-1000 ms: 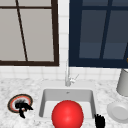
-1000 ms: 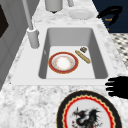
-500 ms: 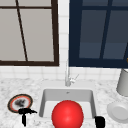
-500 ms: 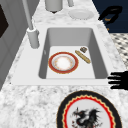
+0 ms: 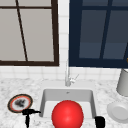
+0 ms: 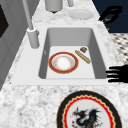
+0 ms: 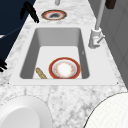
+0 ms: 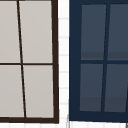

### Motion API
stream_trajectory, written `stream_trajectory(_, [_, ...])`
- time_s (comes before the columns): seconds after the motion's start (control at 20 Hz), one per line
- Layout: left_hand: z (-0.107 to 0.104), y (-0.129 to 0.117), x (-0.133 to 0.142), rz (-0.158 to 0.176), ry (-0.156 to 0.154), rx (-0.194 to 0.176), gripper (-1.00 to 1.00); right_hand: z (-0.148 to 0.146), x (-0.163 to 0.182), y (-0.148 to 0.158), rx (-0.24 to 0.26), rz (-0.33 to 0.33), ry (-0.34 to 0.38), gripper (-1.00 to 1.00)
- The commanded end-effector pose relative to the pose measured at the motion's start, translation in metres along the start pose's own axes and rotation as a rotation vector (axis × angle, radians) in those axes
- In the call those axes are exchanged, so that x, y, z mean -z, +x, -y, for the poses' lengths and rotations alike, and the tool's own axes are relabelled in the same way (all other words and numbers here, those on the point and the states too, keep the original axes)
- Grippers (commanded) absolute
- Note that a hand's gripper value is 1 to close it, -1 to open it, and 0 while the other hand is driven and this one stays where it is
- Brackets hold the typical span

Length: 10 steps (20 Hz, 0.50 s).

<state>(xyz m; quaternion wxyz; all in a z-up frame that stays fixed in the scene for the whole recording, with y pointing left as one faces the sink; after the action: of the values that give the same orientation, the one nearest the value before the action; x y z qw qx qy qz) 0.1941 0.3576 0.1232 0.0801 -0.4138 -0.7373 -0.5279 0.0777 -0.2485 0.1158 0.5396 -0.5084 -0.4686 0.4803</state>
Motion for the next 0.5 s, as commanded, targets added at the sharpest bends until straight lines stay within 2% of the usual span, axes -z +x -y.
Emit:
stream_trajectory(0.0, [0.003,-0.011,0.007,-0.059,0.020,0.019,-1.00,0.000,0.000,0.000,0.000,0.000,0.000,0.00])
stream_trajectory(0.1, [0.009,-0.016,0.008,-0.065,0.035,0.030,-1.00,0.000,0.000,0.000,0.000,0.000,0.000,0.00])
stream_trajectory(0.45, [0.028,-0.039,0.019,-0.069,0.024,0.027,-1.00,0.000,0.000,0.000,0.001,0.000,-0.001,0.00])
